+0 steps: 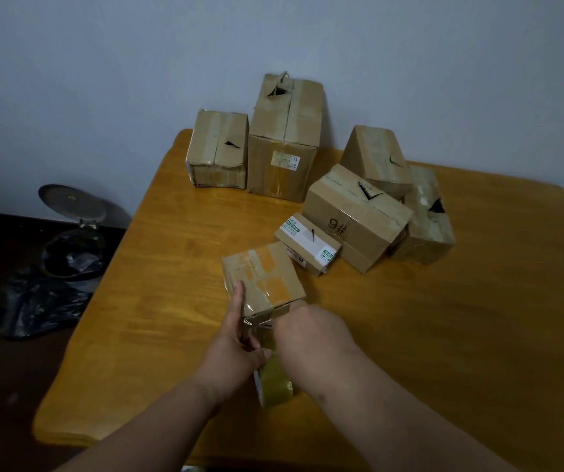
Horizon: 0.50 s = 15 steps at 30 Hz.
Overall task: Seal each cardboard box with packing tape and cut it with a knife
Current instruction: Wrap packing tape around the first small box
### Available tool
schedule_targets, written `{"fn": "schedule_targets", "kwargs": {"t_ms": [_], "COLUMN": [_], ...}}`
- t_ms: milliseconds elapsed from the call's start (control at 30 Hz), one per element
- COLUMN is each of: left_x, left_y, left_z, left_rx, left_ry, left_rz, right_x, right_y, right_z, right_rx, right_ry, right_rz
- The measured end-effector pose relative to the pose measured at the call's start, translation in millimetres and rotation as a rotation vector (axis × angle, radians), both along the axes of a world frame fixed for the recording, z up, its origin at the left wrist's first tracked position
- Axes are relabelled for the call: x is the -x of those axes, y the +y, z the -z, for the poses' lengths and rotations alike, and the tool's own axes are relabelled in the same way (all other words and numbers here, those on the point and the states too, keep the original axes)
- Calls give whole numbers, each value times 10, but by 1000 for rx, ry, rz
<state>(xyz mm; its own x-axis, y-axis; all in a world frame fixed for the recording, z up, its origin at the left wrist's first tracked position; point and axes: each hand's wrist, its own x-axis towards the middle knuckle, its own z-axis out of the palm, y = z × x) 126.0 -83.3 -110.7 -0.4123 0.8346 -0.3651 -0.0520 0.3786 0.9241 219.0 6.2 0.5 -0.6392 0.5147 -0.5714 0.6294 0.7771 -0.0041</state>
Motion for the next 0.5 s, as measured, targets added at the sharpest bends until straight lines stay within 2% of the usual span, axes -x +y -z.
{"fn": "schedule_targets", "kwargs": {"t_ms": [200, 400, 500], "left_x": [55, 75, 83], "left_y": [-1, -18, -18], "left_z": [17, 16, -9], "left_rx": [-8, 18, 38], "left_ry": [10, 4, 13], "left_rz": [36, 45, 64], "right_x": [-95, -442, -596], "right_y": [137, 501, 576], "right_z": [89, 201, 444], "right_rx": [-46, -111, -17], "right_ry": [-42, 44, 46], "right_rz": [63, 189, 306]}}
